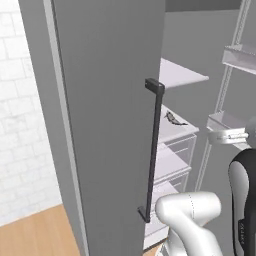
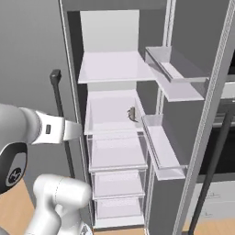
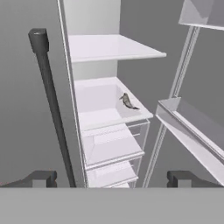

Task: Place one mushroom and one fish in each tupperware on the nearby counter, to pack two identical lunches.

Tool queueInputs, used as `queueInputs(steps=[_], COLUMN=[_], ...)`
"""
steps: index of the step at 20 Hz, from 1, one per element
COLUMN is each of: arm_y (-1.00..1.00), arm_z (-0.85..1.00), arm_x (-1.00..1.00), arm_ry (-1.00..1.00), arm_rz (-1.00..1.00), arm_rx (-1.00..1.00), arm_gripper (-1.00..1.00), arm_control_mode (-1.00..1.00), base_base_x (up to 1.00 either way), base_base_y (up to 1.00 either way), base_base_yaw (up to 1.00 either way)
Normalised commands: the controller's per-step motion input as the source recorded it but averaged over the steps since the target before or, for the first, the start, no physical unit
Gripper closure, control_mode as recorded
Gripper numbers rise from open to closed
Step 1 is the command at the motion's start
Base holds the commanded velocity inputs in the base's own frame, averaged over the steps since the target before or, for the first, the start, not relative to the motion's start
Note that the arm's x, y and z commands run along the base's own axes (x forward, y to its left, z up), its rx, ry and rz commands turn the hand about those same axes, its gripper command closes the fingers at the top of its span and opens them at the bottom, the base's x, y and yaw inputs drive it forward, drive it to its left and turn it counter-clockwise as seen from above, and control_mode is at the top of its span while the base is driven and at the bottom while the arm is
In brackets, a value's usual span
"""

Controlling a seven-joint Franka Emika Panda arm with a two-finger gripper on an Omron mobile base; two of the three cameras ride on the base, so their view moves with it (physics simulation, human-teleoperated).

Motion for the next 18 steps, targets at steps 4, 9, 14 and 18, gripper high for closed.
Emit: queueInputs(steps=[4,9,14,18], arm_y=[0.0,0.0,0.0,0.0], arm_z=[0.0,0.0,0.0,0.0], arm_x=[0.0,0.0,0.0,0.0], arm_ry=[0.0,0.0,0.0,0.0], arm_rz=[0.0,0.0,0.0,0.0], arm_rx=[0.0,0.0,0.0,0.0], arm_gripper=[-1.0,-1.0,-1.0,-1.0], arm_control_mode=[1.0,1.0,1.0,1.0], base_base_x=[0.86,0.66,0.31,0.46], base_base_y=[-0.29,-0.33,-0.48,-0.24], base_base_yaw=[0.0,0.03,0.16,0.2])
